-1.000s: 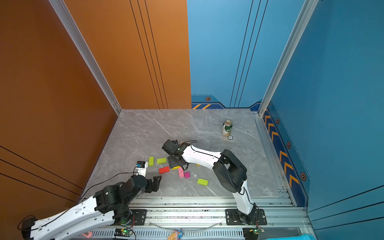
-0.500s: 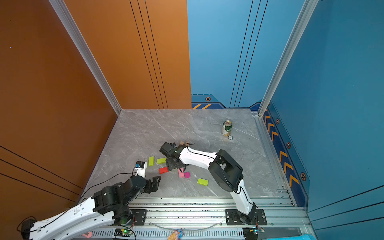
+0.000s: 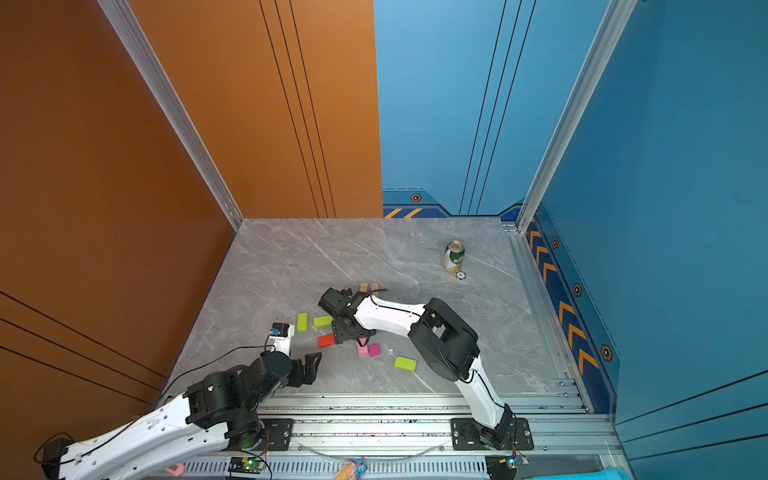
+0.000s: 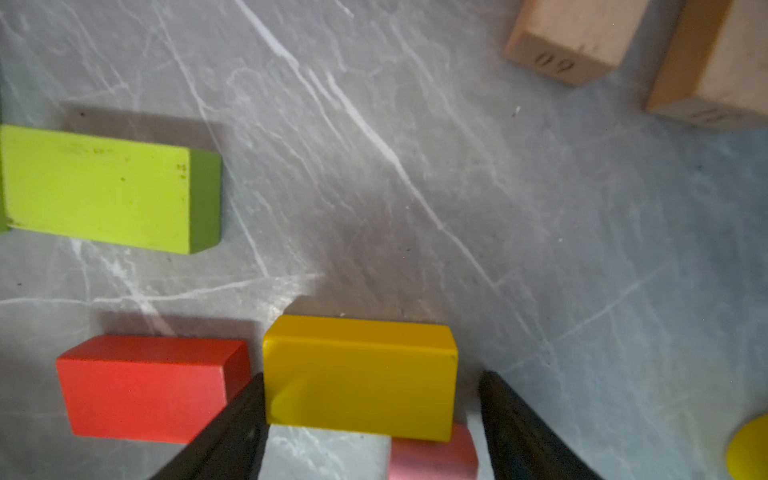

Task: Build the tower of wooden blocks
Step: 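Lift the yellow block with the right gripper and carry it toward the wooden planks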

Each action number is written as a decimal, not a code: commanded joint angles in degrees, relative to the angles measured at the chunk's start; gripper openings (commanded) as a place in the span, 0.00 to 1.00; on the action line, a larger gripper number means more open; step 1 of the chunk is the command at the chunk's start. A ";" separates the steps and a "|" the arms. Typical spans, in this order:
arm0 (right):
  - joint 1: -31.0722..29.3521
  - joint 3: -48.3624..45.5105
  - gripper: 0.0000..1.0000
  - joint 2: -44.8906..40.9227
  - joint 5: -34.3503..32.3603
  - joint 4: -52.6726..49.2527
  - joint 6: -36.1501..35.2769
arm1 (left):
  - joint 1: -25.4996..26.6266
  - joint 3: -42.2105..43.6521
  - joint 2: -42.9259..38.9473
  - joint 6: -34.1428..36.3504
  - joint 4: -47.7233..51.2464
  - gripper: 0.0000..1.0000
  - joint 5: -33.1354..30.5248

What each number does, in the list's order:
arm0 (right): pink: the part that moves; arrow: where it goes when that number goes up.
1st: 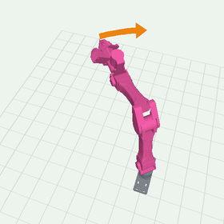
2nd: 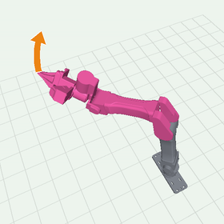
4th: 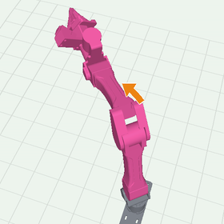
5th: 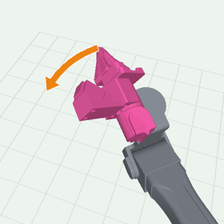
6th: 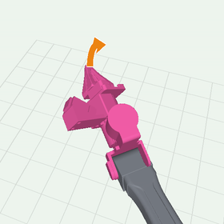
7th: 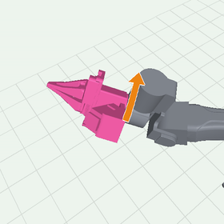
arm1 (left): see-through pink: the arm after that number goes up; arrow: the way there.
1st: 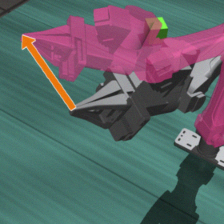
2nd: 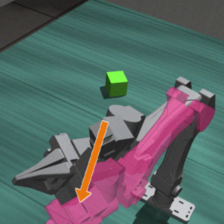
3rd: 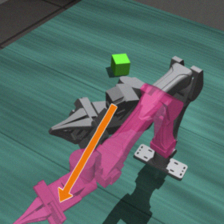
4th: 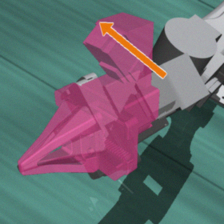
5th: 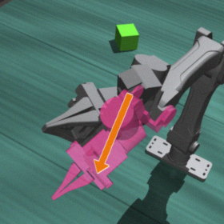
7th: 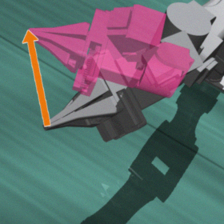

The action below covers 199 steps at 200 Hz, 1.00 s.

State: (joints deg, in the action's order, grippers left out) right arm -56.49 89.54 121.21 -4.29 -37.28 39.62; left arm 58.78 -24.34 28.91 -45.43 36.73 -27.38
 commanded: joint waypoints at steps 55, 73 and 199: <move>-0.54 2.39 0.69 1.71 -0.97 -2.20 1.45 | -0.76 0.78 -1.06 1.91 1.85 0.98 0.56; -0.68 2.49 0.69 1.64 -1.18 -2.61 1.32 | -0.82 0.68 -1.13 2.09 1.85 0.98 0.74; -0.81 5.24 0.55 2.64 -3.39 -5.66 -0.33 | -1.46 -0.14 -0.96 2.71 1.93 0.98 1.01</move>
State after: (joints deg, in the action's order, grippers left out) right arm -57.01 92.99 122.28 -5.56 -40.05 40.32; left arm 58.13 -24.34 28.18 -43.75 37.19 -26.79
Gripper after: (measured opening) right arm 0.619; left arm 0.979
